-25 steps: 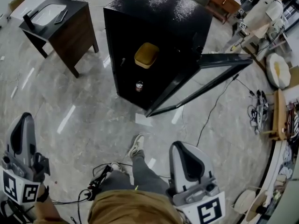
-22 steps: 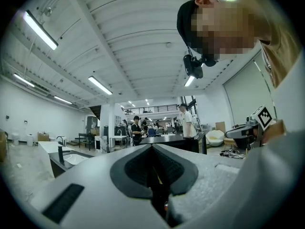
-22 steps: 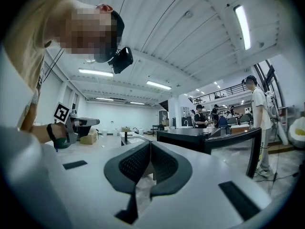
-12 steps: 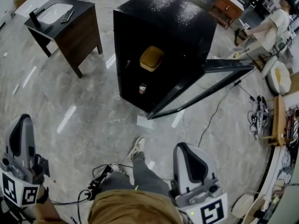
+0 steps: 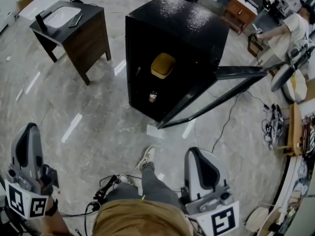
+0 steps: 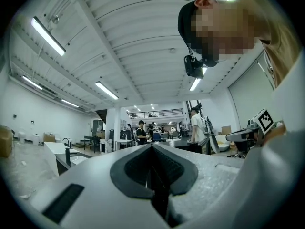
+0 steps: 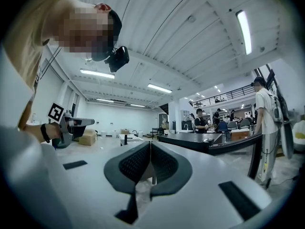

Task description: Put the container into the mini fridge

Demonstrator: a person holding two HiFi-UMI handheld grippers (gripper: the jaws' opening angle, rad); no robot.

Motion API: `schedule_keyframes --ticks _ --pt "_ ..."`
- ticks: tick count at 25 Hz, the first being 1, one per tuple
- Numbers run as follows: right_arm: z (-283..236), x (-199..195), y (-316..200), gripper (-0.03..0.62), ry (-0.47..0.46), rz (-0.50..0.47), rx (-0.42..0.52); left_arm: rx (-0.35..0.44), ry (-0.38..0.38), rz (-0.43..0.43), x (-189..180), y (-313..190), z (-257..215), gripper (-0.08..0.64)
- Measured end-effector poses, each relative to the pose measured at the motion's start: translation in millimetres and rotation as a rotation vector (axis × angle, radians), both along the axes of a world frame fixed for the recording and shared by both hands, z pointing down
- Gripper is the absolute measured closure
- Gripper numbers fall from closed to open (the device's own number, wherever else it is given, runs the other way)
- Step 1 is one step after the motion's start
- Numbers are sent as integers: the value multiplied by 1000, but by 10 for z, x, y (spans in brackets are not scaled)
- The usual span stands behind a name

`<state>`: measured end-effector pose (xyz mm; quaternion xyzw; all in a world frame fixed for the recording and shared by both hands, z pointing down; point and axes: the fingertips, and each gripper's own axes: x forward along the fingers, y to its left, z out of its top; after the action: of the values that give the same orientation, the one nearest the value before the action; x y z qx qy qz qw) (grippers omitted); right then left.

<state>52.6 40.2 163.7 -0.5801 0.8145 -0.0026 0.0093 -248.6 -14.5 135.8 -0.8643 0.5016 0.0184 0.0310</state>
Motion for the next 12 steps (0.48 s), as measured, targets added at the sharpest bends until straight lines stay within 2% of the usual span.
schedule_keyframes --ticks 6,12 --pt "-30 -53 64 591 15 -7 -3 30 11 -67 -57 202 -55 558" --pt "-140 -47 59 591 14 40 22 54 8 -120 -105 389 -88 558"
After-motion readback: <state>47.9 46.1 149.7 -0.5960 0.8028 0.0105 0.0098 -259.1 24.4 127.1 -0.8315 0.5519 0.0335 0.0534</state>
